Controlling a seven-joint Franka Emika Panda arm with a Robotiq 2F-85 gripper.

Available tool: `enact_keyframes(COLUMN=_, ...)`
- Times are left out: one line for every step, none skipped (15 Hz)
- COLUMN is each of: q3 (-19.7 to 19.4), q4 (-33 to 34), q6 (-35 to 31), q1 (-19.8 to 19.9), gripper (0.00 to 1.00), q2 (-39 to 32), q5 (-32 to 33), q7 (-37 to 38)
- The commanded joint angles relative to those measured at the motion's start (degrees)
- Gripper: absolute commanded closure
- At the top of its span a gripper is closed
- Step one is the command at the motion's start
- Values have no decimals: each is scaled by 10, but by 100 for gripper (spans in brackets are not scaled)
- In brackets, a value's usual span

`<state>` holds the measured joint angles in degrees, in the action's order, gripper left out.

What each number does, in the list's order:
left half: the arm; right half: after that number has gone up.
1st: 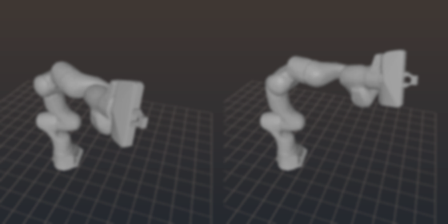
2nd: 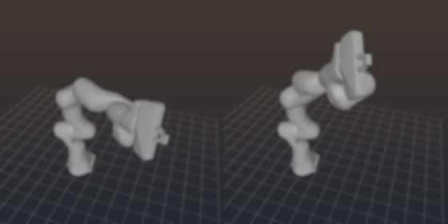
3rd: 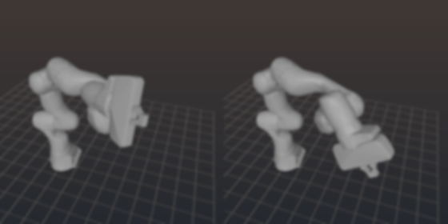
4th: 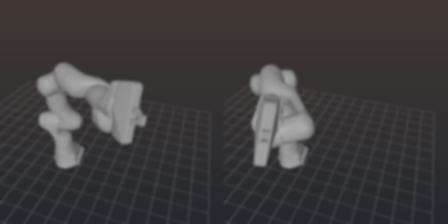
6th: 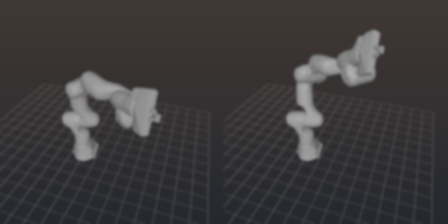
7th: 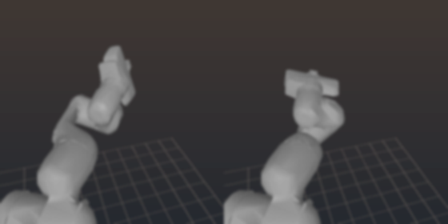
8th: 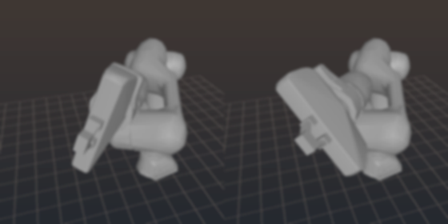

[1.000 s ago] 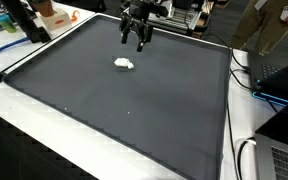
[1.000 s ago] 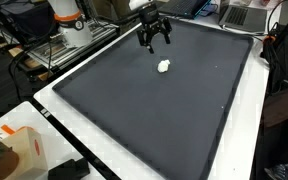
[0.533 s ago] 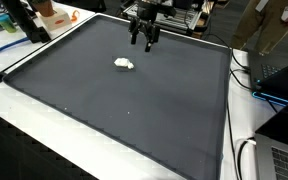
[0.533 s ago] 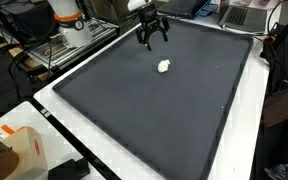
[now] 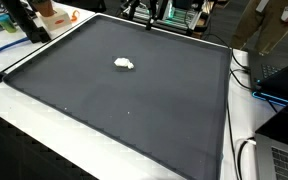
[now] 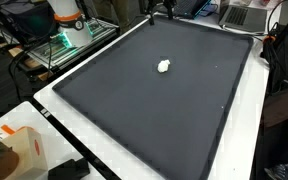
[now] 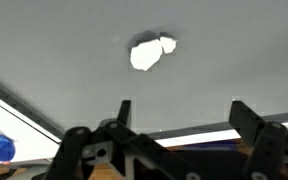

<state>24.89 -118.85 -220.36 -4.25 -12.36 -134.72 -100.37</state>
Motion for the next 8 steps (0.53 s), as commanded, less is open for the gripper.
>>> enact_keyframes(q3=14, q4=86, q6=-51, q1=43, gripper=0, q2=0, q5=-72, q7=-128)
enact_keyframes(q3=-17, q4=48, q6=-30, q1=-3, gripper=0, q2=7, q5=-38, q7=-71)
enact_keyframes(q3=-18, q4=67, q6=-34, q1=4, gripper=0, q2=8, q5=-50, q7=-96)
enact_keyframes(q3=-19, q4=79, q6=-36, q1=9, gripper=0, q2=8, q5=-57, q7=-111)
enact_keyframes(q3=-19, q4=82, q6=-36, q1=13, gripper=0, q2=8, q5=-59, q7=-117)
enact_keyframes(q3=-19, q4=82, q6=-36, q1=14, gripper=0, q2=7, q5=-59, q7=-117)
enact_keyframes(q3=-20, q4=96, q6=-57, q1=19, gripper=0, q2=-10, q5=-78, q7=-136)
enact_keyframes(q3=-21, q4=103, q6=-60, q1=25, gripper=0, q2=-17, q5=-97, q7=-156)
